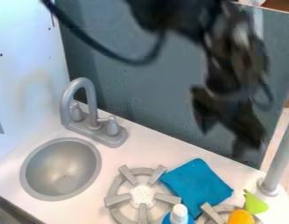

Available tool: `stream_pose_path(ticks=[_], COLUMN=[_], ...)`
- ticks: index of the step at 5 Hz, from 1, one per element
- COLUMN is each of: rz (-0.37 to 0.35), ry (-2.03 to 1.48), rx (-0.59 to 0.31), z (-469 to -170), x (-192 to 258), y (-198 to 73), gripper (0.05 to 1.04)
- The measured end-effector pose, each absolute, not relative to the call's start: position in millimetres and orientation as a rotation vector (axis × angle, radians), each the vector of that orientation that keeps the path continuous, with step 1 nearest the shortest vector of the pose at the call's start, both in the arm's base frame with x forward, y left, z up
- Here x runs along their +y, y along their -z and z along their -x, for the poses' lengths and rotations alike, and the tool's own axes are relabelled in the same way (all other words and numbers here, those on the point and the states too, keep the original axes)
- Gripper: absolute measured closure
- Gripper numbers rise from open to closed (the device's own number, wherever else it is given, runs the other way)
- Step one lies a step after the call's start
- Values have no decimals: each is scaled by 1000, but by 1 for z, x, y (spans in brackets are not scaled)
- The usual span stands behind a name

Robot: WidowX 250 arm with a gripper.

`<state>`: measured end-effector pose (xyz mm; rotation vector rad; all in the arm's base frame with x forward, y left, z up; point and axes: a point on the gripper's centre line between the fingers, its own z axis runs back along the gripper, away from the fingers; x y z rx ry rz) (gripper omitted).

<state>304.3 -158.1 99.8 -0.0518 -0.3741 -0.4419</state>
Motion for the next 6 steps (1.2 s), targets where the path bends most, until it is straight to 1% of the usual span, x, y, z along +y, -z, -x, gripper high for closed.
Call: stream_pose_path(ticks=[1, 2, 6], rz=[23, -25, -26], ry=[594, 611, 612], rx=[-141, -69, -73], z=[-272, -253, -253], x=[-141, -125, -125], y=[-112, -126, -127], gripper=[82, 82, 82])
